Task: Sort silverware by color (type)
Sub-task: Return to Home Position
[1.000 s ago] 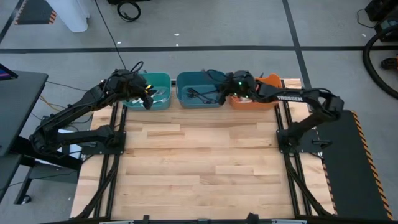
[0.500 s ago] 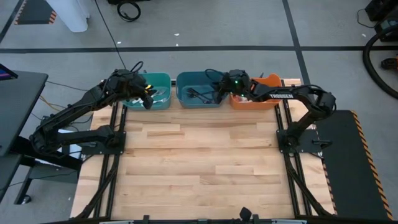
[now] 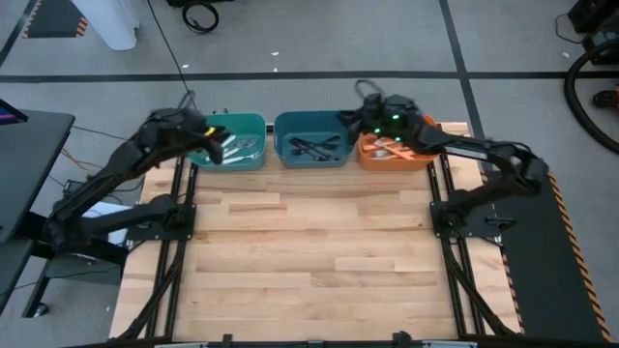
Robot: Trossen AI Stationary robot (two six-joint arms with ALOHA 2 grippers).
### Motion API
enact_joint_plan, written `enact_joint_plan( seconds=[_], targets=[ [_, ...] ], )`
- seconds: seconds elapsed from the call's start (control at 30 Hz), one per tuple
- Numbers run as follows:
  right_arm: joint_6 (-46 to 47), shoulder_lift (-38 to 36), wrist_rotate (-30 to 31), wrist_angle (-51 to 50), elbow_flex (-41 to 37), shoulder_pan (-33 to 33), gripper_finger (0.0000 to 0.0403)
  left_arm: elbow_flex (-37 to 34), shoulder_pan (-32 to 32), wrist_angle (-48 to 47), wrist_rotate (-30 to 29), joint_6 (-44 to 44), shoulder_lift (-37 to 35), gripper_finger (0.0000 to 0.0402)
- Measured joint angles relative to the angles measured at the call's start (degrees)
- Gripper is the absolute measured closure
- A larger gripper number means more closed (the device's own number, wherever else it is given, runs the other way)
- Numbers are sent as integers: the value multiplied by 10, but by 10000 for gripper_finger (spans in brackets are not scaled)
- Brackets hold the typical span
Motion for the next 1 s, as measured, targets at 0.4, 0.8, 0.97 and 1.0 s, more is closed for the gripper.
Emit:
enact_joint_plan(
  seconds=[0.4, 0.8, 0.97, 1.0],
  targets=[
    [-119, -232, -1, -128, 0, -11, 312, -142, 15, 65, -25, -40, -258, 271],
    [-49, -416, -11, -199, -107, -13, 311, -303, 14, 98, -28, -71, -423, 271],
    [8, -484, -34, -181, -185, -13, 311, -352, 14, 117, -19, -59, -432, 271],
    [16, -495, -40, -173, -202, -13, 311, -363, 14, 117, -15, -56, -431, 271]
  ],
)
